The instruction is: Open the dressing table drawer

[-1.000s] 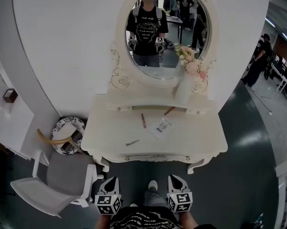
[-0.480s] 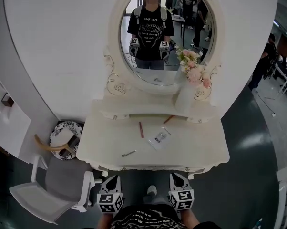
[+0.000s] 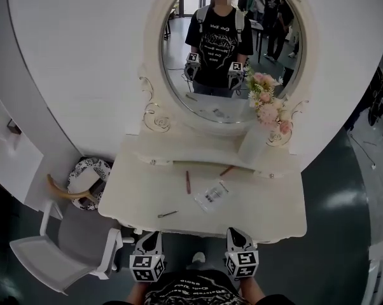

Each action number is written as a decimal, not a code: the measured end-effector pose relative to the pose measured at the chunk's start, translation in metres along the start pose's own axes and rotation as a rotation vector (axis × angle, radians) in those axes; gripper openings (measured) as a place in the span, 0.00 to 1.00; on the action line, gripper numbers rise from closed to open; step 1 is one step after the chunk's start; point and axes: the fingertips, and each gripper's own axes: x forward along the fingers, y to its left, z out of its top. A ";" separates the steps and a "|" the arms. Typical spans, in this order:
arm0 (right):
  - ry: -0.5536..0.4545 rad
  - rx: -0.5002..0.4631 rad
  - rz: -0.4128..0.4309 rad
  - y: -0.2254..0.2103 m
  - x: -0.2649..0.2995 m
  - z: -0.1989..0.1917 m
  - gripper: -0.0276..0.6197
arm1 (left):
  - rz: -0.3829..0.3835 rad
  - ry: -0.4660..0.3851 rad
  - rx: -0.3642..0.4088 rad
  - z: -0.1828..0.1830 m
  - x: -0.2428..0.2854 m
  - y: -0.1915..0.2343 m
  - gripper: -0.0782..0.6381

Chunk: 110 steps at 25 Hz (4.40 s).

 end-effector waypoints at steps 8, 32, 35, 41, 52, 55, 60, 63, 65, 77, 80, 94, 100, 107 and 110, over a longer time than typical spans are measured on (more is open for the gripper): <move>0.026 -0.028 0.065 -0.024 0.034 0.008 0.06 | 0.039 -0.012 -0.048 0.010 0.034 -0.014 0.13; 0.084 -0.048 0.141 -0.026 0.058 0.007 0.06 | 0.034 0.006 -0.035 0.031 0.076 -0.017 0.13; 0.079 -0.051 0.131 -0.026 0.066 0.014 0.06 | 0.049 -0.006 -0.039 0.045 0.087 -0.007 0.13; 0.076 -0.057 0.115 -0.019 0.082 0.027 0.06 | 0.035 -0.004 -0.037 0.060 0.110 0.008 0.13; 0.085 -0.041 0.068 -0.012 0.115 0.043 0.06 | 0.035 0.016 -0.028 0.092 0.157 0.049 0.13; 0.095 -0.040 0.061 -0.007 0.125 0.045 0.06 | 0.033 0.020 -0.030 0.097 0.168 0.061 0.13; 0.090 -0.039 0.059 0.003 0.144 0.055 0.06 | 0.054 0.027 -0.038 0.107 0.185 0.084 0.13; 0.105 -0.046 0.060 0.012 0.149 0.055 0.06 | 0.073 0.020 -0.042 0.112 0.188 0.096 0.13; 0.112 -0.045 0.061 0.017 0.152 0.055 0.06 | 0.078 0.016 -0.030 0.116 0.192 0.101 0.14; 0.130 -0.021 0.030 0.032 0.164 0.052 0.06 | 0.062 0.025 0.010 0.124 0.228 0.121 0.34; 0.139 -0.013 0.030 0.035 0.164 0.048 0.06 | 0.082 0.039 0.042 0.121 0.234 0.124 0.34; 0.135 -0.020 0.038 0.037 0.179 0.050 0.06 | 0.105 0.054 0.064 0.126 0.261 0.129 0.36; 0.144 -0.037 0.047 0.038 0.180 0.051 0.06 | 0.100 0.065 0.121 0.122 0.268 0.128 0.36; 0.148 -0.079 0.070 0.042 0.184 0.053 0.06 | 0.109 0.073 0.138 0.123 0.267 0.129 0.33; 0.144 -0.098 0.080 0.044 0.185 0.056 0.06 | 0.113 0.073 0.137 0.123 0.267 0.129 0.32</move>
